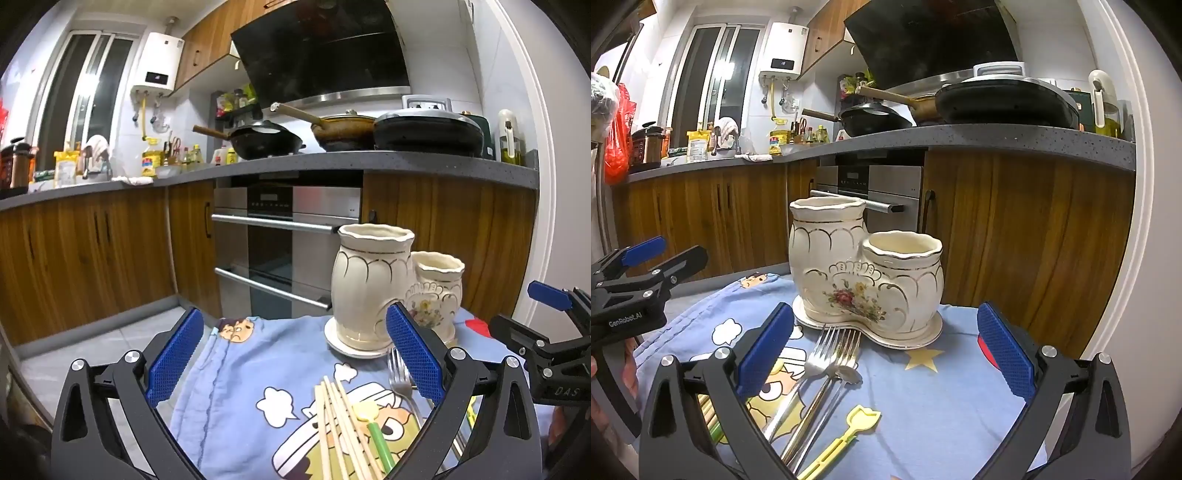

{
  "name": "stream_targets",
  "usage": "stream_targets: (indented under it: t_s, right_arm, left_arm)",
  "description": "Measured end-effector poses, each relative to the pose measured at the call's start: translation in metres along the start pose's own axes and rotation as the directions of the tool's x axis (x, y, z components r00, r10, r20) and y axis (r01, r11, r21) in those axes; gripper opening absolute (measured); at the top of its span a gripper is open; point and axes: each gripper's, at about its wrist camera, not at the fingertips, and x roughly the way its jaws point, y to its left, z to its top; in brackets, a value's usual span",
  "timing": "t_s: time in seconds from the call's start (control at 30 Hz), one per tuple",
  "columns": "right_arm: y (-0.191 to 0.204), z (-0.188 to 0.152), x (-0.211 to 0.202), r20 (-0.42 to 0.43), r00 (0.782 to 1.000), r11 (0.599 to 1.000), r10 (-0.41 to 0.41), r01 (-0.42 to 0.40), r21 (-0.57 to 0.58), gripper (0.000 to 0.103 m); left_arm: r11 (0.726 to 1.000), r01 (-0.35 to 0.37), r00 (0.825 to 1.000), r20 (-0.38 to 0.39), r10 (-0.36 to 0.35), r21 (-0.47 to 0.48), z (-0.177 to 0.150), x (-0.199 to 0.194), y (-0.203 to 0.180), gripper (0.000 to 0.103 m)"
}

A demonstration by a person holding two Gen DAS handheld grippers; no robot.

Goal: Organize utensils

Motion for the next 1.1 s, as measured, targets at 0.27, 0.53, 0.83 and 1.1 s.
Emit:
stream_targets:
  t_s: [0.27, 0.53, 0.83, 1.1]
  right_arm:
    - [-0.0001, 0.0005, 0.0007, -0.003, 1.000, 1.000, 0.000, 0.000, 0.002, 0.098]
    - [0.0003, 0.0004, 0.0004, -0.004, 1.000, 1.000, -0.002, 0.002, 0.004, 0.098]
    - [0.0005, 0.0008, 0.0003, -0.004, 1.000, 1.000, -0.002, 0.002, 0.006, 0.098]
    - [-0.0027, -0.0010, 0.0023, -0.017, 1.000, 1.000, -0.010, 0.010, 0.009, 0.098]
  left_arm:
    - [1.000, 0.000, 1.000, 0.000, 0.000, 0.000, 0.0002, -0.0009, 0.0002, 0.098]
    - [1.000, 0.000, 1.000, -0.001, 0.000, 0.001, -0.0002, 0.0005, -0.0003, 0.098]
    - [1.000, 0.000, 1.000, -0.004, 0.000, 0.001, -0.0007, 0.0014, 0.0000, 0.098]
    - [1.000, 0.006, 1.000, -0.006, -0.006, 0.002, 0.0001, 0.0007, -0.0015, 0.098]
